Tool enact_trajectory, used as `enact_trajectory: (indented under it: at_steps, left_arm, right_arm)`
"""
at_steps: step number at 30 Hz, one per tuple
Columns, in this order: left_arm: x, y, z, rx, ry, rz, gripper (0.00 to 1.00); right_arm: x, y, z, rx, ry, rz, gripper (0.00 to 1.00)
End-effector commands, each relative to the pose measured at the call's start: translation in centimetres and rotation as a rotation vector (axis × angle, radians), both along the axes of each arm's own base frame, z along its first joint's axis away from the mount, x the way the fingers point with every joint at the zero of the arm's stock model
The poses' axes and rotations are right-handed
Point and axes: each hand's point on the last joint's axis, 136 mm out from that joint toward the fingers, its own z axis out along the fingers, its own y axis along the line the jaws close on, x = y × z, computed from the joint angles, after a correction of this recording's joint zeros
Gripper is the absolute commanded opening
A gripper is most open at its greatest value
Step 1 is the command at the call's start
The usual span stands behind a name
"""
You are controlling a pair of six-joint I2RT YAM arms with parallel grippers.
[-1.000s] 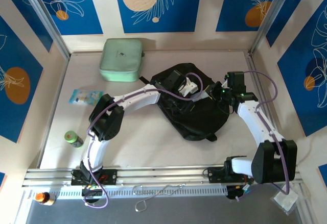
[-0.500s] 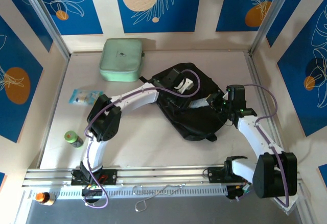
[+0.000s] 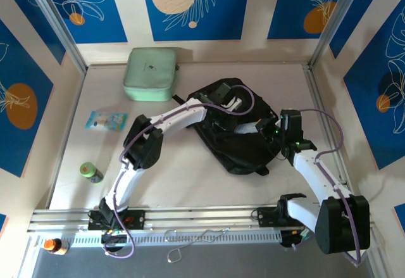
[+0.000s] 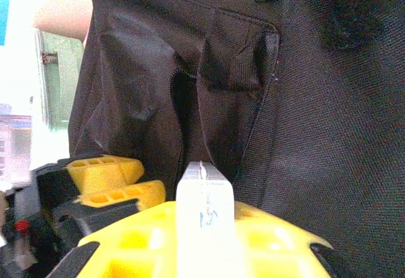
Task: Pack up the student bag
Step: Open the student bag at the center of the table.
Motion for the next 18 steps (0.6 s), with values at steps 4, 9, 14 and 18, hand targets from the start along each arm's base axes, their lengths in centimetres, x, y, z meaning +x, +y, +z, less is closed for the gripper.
enact_trajectory:
  at_steps: [4,9,14,18]
  left_arm:
    - [-0.9,0.8,-2.6,0.137,0.037,-0.073,0.50]
    - [-0.8,1.4,-4.7,0.225,0.027,-0.082,0.49]
    - [-1.2,2.0,-6.8,0.314,0.015,-0.096,0.39]
    - [-0.5,2.4,-6.6,0.354,-0.031,-0.072,0.23]
  right_arm:
    - [-3.8,-3.6,-4.9,-0.158,0.211,-0.131,0.06]
    - [-4.1,-3.8,-5.2,-0.163,0.217,-0.142,0.06]
    - [-4.1,-3.9,-5.1,-0.165,0.216,-0.149,0.06]
    - [-4.1,-4.0,-5.1,-0.169,0.214,-0.152,0.06]
